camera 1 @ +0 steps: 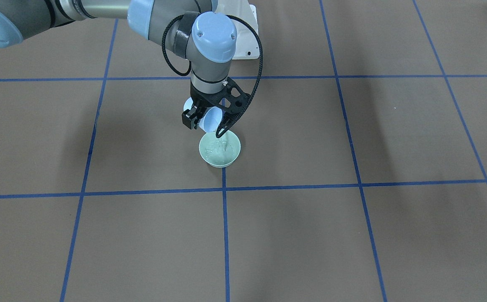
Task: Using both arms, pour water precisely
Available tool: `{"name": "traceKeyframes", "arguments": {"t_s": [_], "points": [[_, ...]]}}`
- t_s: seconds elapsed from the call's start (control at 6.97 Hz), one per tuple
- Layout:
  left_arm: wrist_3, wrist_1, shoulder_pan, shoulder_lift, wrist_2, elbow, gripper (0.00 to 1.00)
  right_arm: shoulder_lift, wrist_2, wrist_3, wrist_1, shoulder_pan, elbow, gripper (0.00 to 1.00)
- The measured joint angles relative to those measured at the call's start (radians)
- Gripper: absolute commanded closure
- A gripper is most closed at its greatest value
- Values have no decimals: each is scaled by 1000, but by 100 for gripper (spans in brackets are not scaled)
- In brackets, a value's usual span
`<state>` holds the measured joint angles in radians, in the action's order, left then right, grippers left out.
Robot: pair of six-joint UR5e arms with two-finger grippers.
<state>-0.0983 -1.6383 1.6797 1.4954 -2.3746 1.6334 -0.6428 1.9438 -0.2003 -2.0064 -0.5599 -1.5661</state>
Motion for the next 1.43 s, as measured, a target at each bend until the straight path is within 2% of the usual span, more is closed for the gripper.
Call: {"name": "traceKeyframes", "arguments": {"t_s": [0.29,1.0,1.43], "points": [[0,0,0,5,0,-1,0,41,-11,-1,-53,1,38,100],[0,1,0,12,0,-1,0,185,-66,-1,-208,4,214,100],[0,0,0,13,0,1,0,237,-72,-10,-244,15,299,100]]}}
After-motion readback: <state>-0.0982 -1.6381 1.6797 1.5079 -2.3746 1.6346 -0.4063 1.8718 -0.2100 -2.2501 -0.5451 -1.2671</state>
